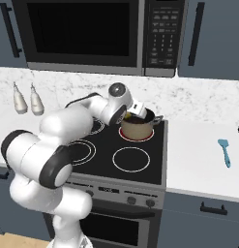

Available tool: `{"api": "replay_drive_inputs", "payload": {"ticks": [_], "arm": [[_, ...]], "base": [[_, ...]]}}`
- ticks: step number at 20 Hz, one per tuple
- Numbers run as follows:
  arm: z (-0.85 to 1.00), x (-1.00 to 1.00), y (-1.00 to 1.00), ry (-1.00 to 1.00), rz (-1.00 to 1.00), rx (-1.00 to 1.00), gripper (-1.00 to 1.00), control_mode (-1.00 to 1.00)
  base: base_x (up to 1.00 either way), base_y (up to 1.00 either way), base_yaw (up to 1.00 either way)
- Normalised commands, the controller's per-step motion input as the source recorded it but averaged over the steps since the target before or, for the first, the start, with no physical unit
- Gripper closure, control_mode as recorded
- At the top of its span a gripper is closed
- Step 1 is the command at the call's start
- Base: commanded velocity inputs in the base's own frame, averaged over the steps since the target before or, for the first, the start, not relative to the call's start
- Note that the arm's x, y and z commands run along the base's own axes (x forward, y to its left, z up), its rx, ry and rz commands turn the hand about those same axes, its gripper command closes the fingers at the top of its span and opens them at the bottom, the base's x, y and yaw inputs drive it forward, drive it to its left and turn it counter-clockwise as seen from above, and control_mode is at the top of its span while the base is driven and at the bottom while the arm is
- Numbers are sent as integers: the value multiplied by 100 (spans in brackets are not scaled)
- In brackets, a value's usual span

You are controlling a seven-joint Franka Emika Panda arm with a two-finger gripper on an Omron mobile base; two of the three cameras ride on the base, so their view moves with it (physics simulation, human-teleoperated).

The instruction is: Put the avocado and lemon in the pot. Retrieve the spatula and lightly stir the vegetables in the pot.

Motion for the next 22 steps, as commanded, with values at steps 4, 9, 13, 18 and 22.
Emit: {"api": "replay_drive_inputs", "payload": {"ticks": [4, 9, 13, 18, 22], "arm": [[-24, 35, 0, 13, 0, 0, 100, -100], [-33, 39, 2, 7, 0, 0, 100, -100], [-33, 40, 0, 5, 0, 0, 100, -100], [-29, 36, 0, 7, 0, 0, 100, -100], [-19, 37, 0, 6, 0, 0, 100, -100]], "base": [[0, 0, 0], [0, 0, 0], [0, 0, 0], [0, 0, 0], [0, 0, 0]]}}
